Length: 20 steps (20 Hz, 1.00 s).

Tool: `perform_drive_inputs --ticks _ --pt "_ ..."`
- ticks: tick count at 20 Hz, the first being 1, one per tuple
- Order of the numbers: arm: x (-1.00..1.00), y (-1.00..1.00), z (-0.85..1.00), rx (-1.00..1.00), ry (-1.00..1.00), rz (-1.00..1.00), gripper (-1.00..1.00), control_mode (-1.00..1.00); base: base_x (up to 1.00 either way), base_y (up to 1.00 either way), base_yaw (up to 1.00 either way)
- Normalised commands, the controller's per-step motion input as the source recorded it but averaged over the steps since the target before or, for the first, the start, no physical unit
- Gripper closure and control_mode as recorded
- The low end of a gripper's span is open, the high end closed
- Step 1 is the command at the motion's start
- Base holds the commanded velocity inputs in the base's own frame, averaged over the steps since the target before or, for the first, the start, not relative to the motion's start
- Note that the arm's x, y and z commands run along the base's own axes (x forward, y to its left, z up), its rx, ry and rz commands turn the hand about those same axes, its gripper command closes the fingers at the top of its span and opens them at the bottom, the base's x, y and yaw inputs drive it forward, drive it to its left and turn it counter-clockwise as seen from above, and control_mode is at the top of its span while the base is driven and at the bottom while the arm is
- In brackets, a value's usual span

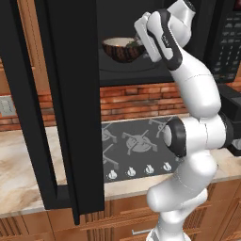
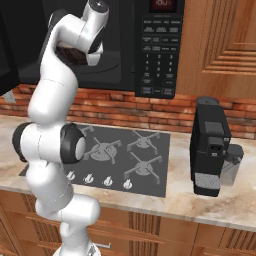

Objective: The microwave is finished heating the shrimp and squash. Take the bowl containing the food and place it on the dining counter.

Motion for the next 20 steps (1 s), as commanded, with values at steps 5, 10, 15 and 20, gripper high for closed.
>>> perform_drive_inputs --ticks 5,10,15,20 --pt "0.55 0.21 -0.05 0.0 0.02 0.0 -1.0 -1.0 0.0 0.0 0.0" --pt "0.08 0.03 -0.1 0.0 0.01 0.0 -1.0 -1.0 0.0 0.0 0.0" --pt "-0.4 0.0 -0.26 -0.01 0.0 0.0 1.0 -1.0 0.0 0.0 0.0" --pt "-0.19 0.0 -0.09 0.0 0.0 0.0 1.0 -1.0 0.0 0.0 0.0"
